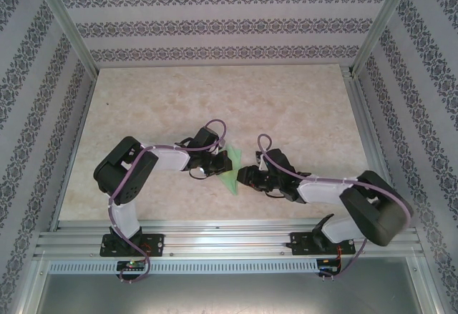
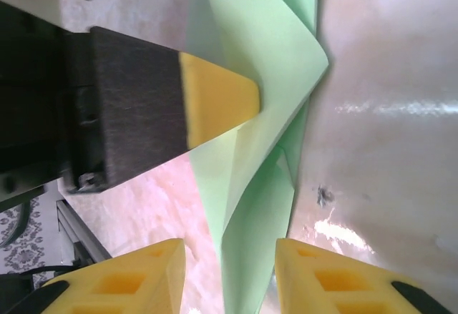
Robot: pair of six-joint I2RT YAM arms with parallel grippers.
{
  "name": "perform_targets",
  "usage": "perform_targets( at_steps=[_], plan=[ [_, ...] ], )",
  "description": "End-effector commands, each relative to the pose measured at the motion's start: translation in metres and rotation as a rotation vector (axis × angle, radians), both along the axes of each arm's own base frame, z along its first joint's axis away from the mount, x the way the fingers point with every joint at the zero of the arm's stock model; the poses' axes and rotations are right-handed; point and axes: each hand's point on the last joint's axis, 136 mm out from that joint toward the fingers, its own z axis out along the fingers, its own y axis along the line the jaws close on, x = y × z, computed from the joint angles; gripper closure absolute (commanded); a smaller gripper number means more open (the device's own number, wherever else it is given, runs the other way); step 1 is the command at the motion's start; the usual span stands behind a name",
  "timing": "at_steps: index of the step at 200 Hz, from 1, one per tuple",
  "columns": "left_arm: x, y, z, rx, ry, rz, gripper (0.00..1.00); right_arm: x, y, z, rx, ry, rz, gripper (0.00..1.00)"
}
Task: Fold a paper plane with a square sheet of paper (fold left side to right side)
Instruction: Fourth fold the wing at the center of the table.
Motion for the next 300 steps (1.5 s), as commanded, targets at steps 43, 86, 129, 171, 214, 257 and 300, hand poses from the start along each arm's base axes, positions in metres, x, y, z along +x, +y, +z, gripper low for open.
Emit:
perform_targets(
  at_steps=[43,86,129,171,214,257,300],
  plan=[
    [-0.006,0.012,-0.029,0.092,0.024,0.020,0.95,0.000,-0.003,0.027,-0.087,-0.098,0.024,0.77],
    [-0.007,0.013,-0.029,0.094,0.026,0.020,0.96,0.008,0.012,0.014,-0.115,-0.076,0.026,0.67],
    [-0.008,0.013,-0.028,0.091,0.023,0.019,0.95,0.028,-0.012,0.004,-0.119,-0.035,-0.085,0.65],
    [-0.008,0.013,-0.027,0.090,0.023,0.018,0.95,0.041,-0.015,-0.007,-0.065,0.049,-0.125,0.69],
    [-0.007,0.012,-0.025,0.089,0.019,0.018,0.95,0.049,-0.002,-0.009,-0.015,0.066,-0.127,0.70],
    [-0.007,0.013,-0.026,0.095,0.023,0.020,0.95,0.035,0.008,0.009,-0.003,0.004,-0.047,0.75],
    [-0.006,0.013,-0.028,0.100,0.025,0.020,0.95,-0.004,0.030,0.013,-0.001,0.001,0.059,0.80]
  ],
)
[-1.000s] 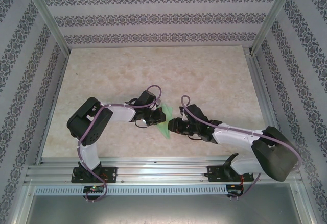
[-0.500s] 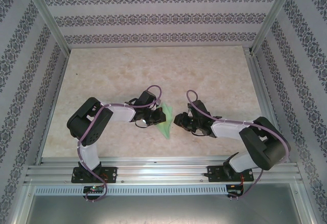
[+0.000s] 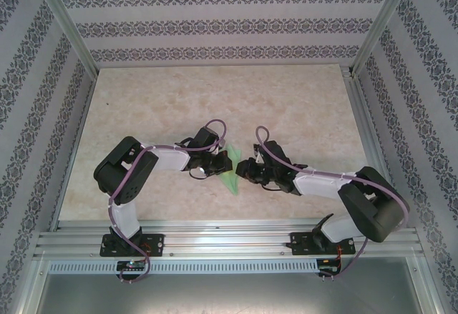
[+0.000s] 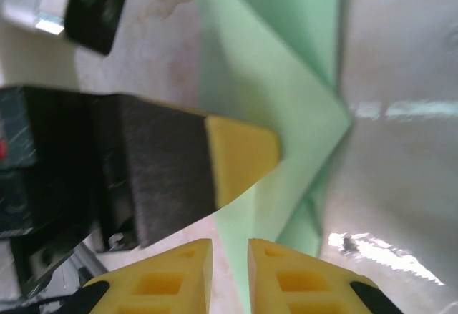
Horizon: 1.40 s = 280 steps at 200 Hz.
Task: Fold a paper plane with a square sheet of paper (fold left side to right side)
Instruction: Fourth fold the wing at the center of the table.
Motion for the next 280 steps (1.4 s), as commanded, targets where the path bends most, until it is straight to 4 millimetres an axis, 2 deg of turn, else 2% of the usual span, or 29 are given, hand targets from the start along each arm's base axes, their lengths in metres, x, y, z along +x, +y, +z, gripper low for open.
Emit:
perform_targets(
  at_steps=[1,43,61,142,280],
  plan=[
    [-0.006,0.013,-0.028,0.101,0.026,0.019,0.95,-0.020,0.012,0.003,0.008,-0.018,0.067,0.80],
    [-0.007,0.013,-0.030,0.106,0.033,0.020,0.95,-0.038,0.029,-0.009,0.008,0.014,0.130,0.82],
    [-0.007,0.013,-0.029,0.107,0.030,0.020,0.95,-0.042,0.030,-0.015,0.000,0.027,0.135,0.81],
    [-0.007,0.013,-0.030,0.107,0.033,0.018,0.95,-0.038,0.020,-0.030,-0.053,0.037,0.126,0.81],
    [-0.008,0.013,-0.031,0.107,0.034,0.015,0.95,-0.037,0.020,-0.039,-0.058,0.054,0.138,0.80]
  ],
)
